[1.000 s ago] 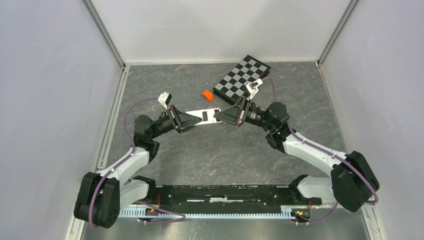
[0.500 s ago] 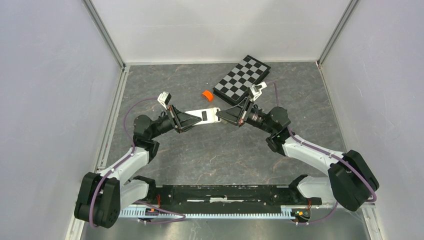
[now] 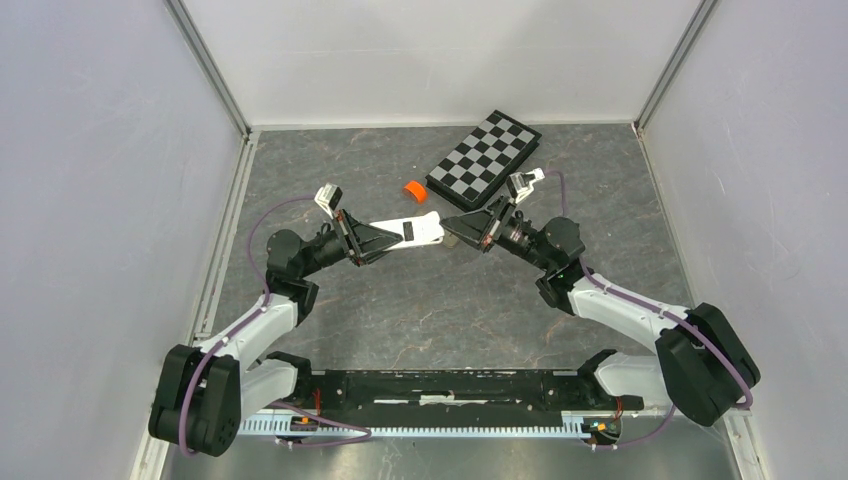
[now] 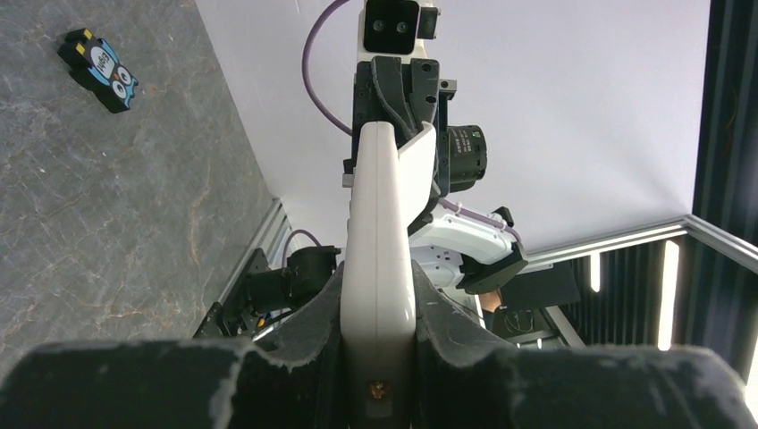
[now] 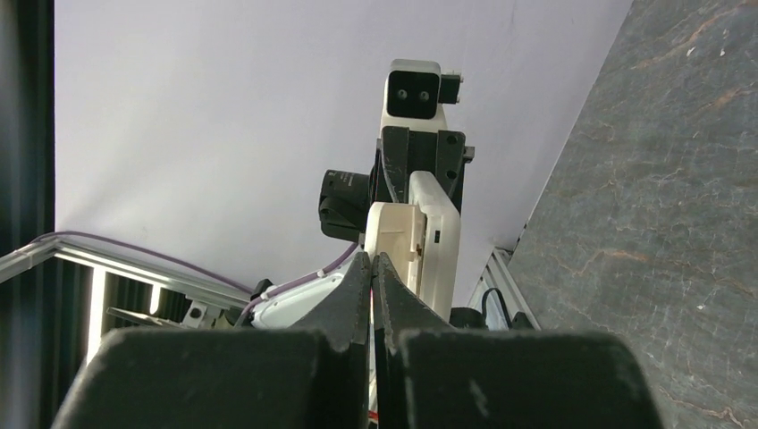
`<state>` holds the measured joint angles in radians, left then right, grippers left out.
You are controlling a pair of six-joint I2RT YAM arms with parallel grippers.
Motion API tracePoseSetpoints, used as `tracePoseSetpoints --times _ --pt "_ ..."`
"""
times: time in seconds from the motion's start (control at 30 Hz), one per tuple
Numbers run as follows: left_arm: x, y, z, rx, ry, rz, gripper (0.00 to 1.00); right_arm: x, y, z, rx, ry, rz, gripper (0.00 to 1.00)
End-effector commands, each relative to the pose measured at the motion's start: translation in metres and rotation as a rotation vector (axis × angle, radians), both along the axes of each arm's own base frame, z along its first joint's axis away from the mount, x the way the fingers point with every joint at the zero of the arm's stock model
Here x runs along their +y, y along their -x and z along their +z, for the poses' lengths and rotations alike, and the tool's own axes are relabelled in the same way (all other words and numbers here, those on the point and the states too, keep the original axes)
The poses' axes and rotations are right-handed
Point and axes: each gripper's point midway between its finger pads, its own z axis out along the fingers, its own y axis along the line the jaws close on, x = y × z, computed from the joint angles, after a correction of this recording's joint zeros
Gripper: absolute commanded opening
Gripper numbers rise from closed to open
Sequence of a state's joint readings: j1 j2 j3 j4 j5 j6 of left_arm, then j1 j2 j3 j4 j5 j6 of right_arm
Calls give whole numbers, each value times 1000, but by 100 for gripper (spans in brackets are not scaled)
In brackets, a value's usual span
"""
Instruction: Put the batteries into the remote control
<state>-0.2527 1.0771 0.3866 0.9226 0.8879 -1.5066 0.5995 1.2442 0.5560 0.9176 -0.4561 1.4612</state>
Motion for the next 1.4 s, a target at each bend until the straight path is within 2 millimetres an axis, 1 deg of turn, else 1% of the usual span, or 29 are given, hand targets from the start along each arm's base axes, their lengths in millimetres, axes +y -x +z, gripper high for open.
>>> tracePoseSetpoints --times 0.0,0.1,0.23,0.5,0.57,0.77,0.87,0.93,1.0,1.13,1.2,1.33,1.37 --pt "0 11 28 -41 67 -33 2 -4 -9 -14 19 36 -61 0" --pt "1 6 23 40 95 -17 2 -3 -13 -15 11 53 -72 0" --pt "2 2 19 87 108 -4 2 -2 -14 -18 9 65 -74 0" --pt "1 -2 15 99 103 12 2 1 -12 -32 24 129 -58 0" --pt "2 -4 14 105 105 22 2 0 -11 -36 26 151 -62 1" --pt "2 -7 12 116 101 35 2 -3 -10 -39 6 189 -78 6" --pt "2 -6 11 112 94 34 2 -1 -9 -38 -2 194 -67 12" --pt "1 -6 8 113 85 34 2 -1 -9 -36 -15 197 -67 18" --pt "1 -6 5 111 75 36 2 -1 -8 -33 -31 199 -67 25" --pt "1 -6 -2 112 50 37 2 -6 -9 -30 -52 217 -92 45" --pt "0 -7 -6 111 35 40 2 -11 -10 -32 -53 237 -113 49" --pt "0 -8 -12 102 5 44 2 -23 -16 -40 -43 306 -186 54" --pt "0 -8 -14 102 -3 45 2 -25 -17 -39 -51 315 -200 56"
